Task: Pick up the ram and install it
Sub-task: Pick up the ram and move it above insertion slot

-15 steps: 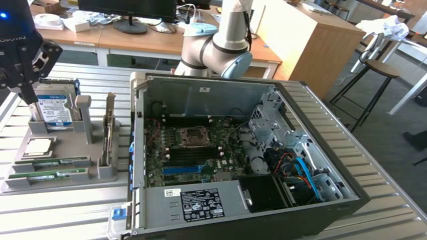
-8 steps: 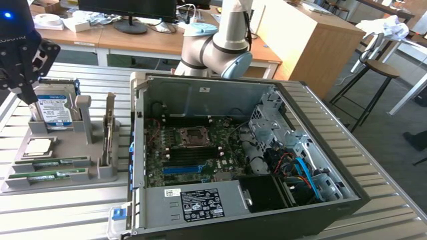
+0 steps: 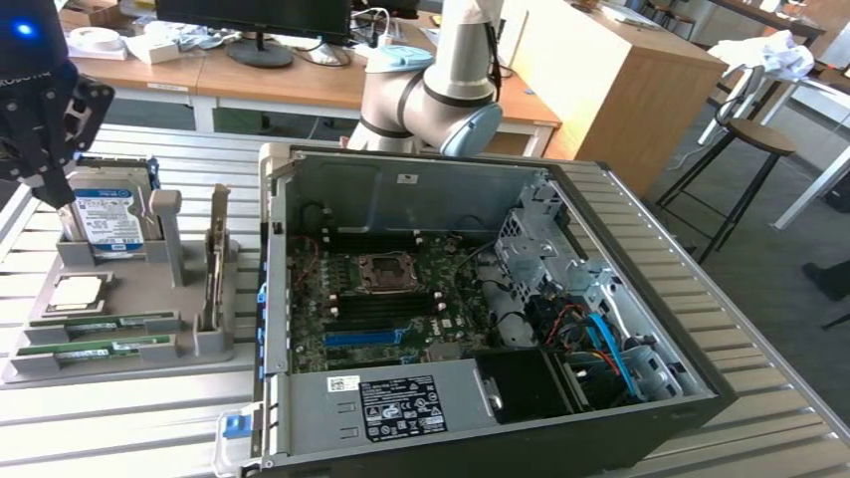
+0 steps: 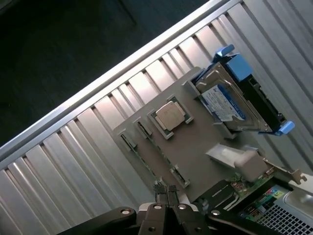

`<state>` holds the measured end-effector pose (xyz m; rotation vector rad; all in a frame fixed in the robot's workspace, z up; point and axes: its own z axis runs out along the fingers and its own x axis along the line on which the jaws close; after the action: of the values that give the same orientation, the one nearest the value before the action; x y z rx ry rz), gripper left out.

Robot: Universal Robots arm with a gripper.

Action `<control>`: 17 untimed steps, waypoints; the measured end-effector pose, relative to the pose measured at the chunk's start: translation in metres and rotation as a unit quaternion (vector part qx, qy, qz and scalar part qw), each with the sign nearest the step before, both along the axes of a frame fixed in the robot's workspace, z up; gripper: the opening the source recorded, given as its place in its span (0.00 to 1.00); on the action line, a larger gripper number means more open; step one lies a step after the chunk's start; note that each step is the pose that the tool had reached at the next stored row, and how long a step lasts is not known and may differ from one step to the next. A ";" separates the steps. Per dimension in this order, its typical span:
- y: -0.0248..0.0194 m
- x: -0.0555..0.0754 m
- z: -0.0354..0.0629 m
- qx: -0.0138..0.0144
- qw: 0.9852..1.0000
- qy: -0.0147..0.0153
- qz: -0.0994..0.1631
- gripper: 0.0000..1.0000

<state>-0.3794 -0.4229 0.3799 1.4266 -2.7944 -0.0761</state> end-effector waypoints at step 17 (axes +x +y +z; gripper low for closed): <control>0.0000 0.000 -0.0005 0.000 0.990 0.000 0.139 0.10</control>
<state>-0.3794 -0.4230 0.3794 1.7969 -2.5639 -0.0745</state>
